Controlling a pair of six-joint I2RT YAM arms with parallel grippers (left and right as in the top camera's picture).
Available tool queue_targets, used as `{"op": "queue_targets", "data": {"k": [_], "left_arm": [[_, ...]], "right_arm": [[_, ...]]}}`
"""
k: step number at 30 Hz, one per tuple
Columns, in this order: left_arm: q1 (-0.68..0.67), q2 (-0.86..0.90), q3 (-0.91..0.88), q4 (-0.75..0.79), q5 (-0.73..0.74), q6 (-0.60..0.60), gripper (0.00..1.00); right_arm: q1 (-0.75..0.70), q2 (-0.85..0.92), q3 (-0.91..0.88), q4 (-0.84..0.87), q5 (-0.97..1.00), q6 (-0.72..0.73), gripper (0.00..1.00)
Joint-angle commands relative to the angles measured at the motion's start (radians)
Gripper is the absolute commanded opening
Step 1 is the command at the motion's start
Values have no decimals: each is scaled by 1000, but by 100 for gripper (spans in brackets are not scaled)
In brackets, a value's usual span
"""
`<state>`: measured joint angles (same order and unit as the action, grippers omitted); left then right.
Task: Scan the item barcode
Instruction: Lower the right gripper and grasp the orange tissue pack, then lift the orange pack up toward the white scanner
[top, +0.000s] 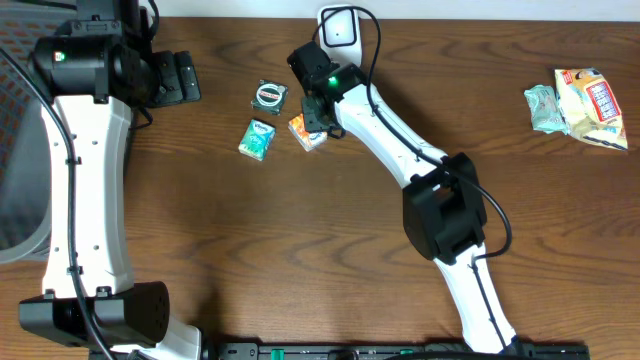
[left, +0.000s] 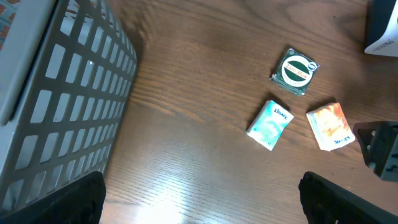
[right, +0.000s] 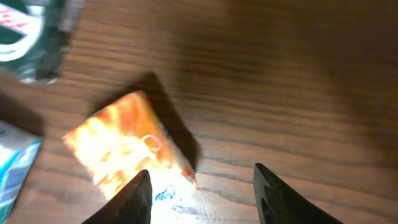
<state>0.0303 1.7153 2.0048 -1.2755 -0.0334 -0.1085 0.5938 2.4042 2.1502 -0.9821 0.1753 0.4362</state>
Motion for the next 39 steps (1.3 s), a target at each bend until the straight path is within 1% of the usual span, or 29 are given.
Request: {"op": "queue_targets", "data": {"k": [1,3,4,5,7,9,19,26,31,35,39], "left_arm": [[4,4,-5,0,-16,-9,98],[4,4,-5,0,-16,-9,98],[4,4,-5,0,-16,-9,98],[4,4,-5,0,-16,-9,98],[4,4,-5,0,-16,-9,98],[4,4,-5,0,-16,-9,98],[4,4,-5,0,-16,-9,98],[4,4,-5,0,-16,-9,98],[4,4,-5,0,-16,-9,98],[4,4,-5,0,-16,-9,98],[4,4,-5,0,-16,-9,98]], "right_arm": [[37,-37,-4,18,5,-169,47],[55,-37,-4,45,-18,-275,50],[62,-37,-4,53,-21,-314,52],[72,-37,-4,60,-21,-351,57],[88,-37,-4,67,-20,-415,63],[101,-36,-5,67,-20,-439,64],[115,-29,-7,66,11,-456,64],[117,-29,-8,67,10,-457,59],[121,-29,-24,80,46,-505,60],[119,-29,-76,140,96,-535,59],[119,-29,-143,231,96,-570,62]]}}
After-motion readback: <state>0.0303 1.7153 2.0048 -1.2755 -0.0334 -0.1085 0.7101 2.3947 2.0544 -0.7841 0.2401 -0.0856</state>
